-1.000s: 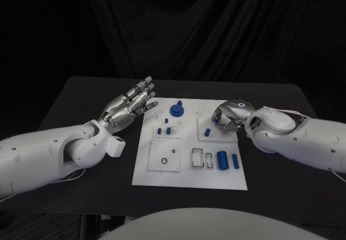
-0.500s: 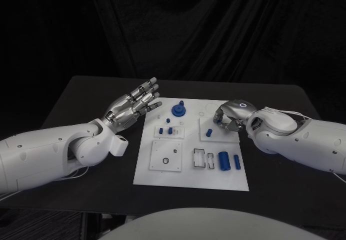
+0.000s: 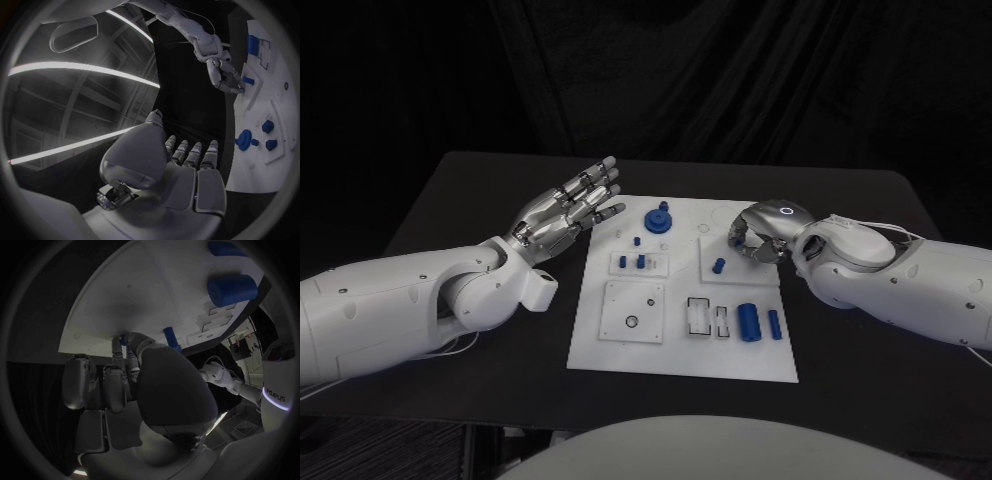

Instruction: Assemble the parts on the task board

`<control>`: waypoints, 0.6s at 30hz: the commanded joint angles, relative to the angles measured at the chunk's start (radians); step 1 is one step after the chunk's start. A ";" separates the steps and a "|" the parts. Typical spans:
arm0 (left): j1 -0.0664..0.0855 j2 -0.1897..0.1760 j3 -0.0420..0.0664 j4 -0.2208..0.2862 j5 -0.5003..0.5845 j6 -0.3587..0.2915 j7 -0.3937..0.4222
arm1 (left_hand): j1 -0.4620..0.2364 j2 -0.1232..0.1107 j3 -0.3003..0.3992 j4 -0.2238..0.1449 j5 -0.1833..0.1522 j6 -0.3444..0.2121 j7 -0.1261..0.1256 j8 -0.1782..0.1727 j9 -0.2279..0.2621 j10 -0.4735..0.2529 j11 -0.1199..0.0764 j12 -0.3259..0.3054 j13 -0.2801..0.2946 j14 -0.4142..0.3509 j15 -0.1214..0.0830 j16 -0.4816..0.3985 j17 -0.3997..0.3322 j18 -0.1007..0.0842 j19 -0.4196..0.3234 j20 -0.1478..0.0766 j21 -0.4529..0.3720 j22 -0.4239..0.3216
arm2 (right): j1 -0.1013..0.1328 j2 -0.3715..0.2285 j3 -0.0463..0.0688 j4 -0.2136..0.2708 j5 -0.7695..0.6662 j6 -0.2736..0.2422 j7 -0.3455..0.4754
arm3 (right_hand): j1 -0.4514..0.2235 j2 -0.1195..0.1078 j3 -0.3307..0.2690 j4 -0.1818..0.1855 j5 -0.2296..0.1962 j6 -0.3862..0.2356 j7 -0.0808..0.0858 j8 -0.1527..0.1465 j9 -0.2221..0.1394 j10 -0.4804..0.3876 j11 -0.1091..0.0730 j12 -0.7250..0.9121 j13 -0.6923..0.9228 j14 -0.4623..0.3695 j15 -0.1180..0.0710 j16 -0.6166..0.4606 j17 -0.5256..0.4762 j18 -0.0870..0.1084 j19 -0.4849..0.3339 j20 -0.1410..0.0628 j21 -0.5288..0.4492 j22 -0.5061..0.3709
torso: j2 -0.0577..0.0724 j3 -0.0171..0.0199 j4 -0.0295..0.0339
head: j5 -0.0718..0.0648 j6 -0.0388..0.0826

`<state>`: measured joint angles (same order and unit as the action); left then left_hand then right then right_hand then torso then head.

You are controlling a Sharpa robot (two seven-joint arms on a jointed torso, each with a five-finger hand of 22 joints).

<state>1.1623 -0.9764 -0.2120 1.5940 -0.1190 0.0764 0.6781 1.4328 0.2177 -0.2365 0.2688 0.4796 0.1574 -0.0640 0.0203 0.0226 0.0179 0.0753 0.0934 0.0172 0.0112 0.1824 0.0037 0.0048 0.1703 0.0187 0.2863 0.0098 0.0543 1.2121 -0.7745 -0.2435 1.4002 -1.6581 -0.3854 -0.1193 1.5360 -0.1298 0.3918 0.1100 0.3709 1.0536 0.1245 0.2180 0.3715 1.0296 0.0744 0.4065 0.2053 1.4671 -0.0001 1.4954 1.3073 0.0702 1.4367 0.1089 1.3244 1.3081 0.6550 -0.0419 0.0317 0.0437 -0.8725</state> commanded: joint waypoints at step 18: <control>-0.002 0.003 0.001 0.000 0.006 -0.003 0.038 | 0.021 0.008 0.005 -0.009 0.011 0.008 0.020 0.006 0.003 -0.002 0.018 0.002 0.001 0.000 0.017 0.003 0.000 0.001 0.004 0.008 0.007 0.004 | 0.088 -0.050 0.002 0.088 -0.002 0.001 -0.016 | -0.002 0.004 0.012 -0.009 -0.052 -0.003 0.001 0.002 0.025 0.032 -0.010 -0.015 -0.002 0.029 -0.006 -0.005 0.027 -0.009 -0.005 -0.008 -0.005 0.182 | -0.002 -0.0024 0.0022 | 0.005 0.000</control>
<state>1.1622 -0.9754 -0.2121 1.5924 -0.1187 0.0749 0.6783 1.4433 0.2282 -0.2310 0.2634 0.4897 0.1645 -0.0497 0.0203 0.0245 0.0156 0.0874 0.0930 0.0171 0.0095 0.1916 0.0037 0.0048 0.1702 0.0223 0.2898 0.0138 0.0572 1.2956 -0.8220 -0.2423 1.4799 -1.6574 -0.3880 -0.1211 1.5356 -0.1301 0.3986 0.1032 0.3243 1.0536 0.1245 0.2180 0.3948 1.0476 0.0712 0.3942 0.2034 1.4672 -0.0001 1.4953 1.3073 0.0703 1.4332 0.1054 1.3244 1.3079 0.6527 -0.0441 0.0337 0.0481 -0.8725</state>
